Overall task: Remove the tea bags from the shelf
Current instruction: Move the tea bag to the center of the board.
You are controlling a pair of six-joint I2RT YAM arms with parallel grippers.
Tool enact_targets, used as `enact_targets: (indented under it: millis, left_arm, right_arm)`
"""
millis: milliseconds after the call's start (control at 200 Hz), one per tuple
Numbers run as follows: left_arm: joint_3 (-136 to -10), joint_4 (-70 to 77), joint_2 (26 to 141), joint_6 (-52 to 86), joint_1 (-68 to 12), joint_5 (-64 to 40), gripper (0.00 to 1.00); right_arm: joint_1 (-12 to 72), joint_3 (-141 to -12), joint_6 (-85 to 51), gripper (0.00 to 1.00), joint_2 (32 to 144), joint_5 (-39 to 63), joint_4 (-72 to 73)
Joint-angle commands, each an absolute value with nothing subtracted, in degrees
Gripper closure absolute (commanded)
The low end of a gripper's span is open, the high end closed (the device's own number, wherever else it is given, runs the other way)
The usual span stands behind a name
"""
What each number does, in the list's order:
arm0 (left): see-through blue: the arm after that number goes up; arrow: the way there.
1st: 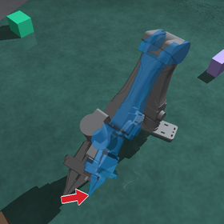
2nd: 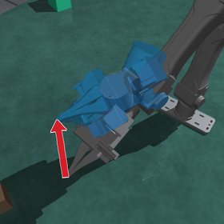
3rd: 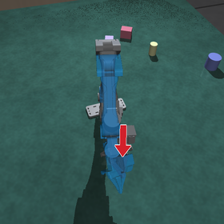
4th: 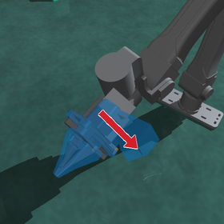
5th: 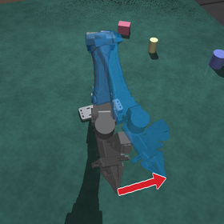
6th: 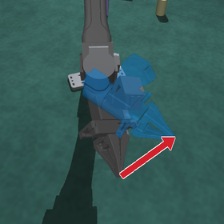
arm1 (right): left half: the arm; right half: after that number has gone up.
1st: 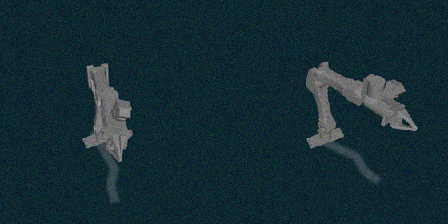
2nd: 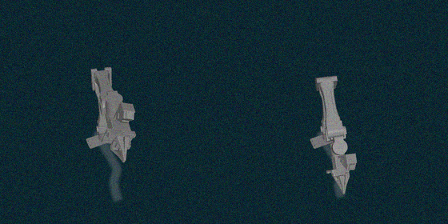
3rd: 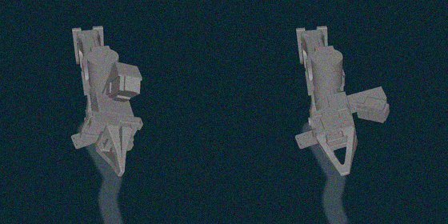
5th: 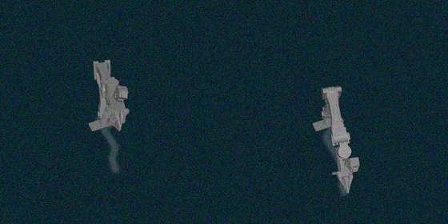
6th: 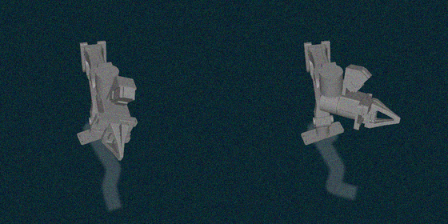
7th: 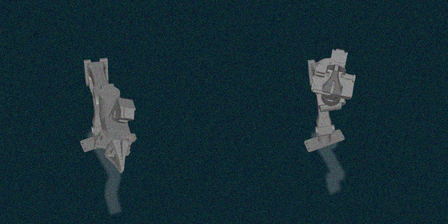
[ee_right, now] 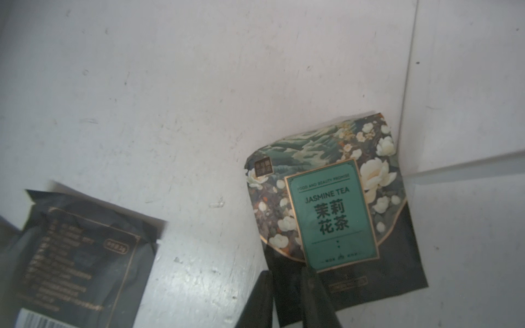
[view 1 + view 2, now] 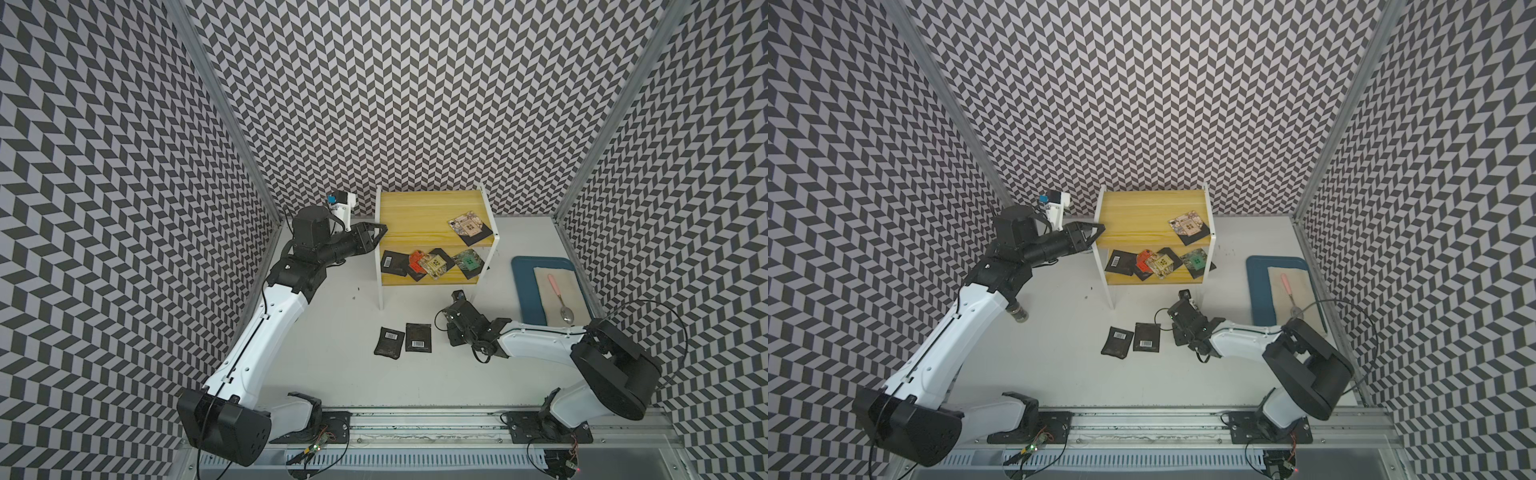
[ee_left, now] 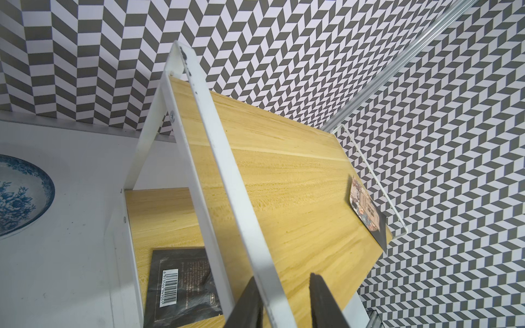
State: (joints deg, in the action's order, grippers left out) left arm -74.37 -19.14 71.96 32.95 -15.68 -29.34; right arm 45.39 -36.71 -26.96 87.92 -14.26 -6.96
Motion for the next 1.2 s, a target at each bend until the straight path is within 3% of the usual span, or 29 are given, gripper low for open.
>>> enact_targets:
  millis: [0,215,376,896,1117,1192]
  left_arm:
    - [-72.52,-22.26,71.20,32.17,-14.34,-28.55,0.69]
    - [-71.89,-21.80,71.10,32.43,-13.97,-28.90,0.69]
    - [-71.72,-21.62,71.18,32.43,-13.89,-29.01,0.69]
    - [-70.77,-20.86,71.45,33.13,-13.71,-29.71,0.69]
    - [-70.58,-20.66,71.45,33.31,-13.71,-29.70,0.70]
    - [-70.67,-20.67,71.50,33.39,-13.71,-29.88,0.70]
  right_arm:
    - [46.21,-34.86,-28.74,0.85,86.58,-12.36,-8.82]
    - [48.03,-32.50,-31.42,0.98,84.38,-10.60,-10.07]
    - [50.41,-31.75,-34.21,0.99,81.10,-8.76,-11.22]
    - [52.55,-33.74,-38.55,0.90,76.48,-0.33,-7.11]
    - [52.51,-34.95,-39.16,0.89,77.36,-0.52,-5.12]
    - [52.51,-36.00,-39.45,0.84,77.41,-2.67,-7.55]
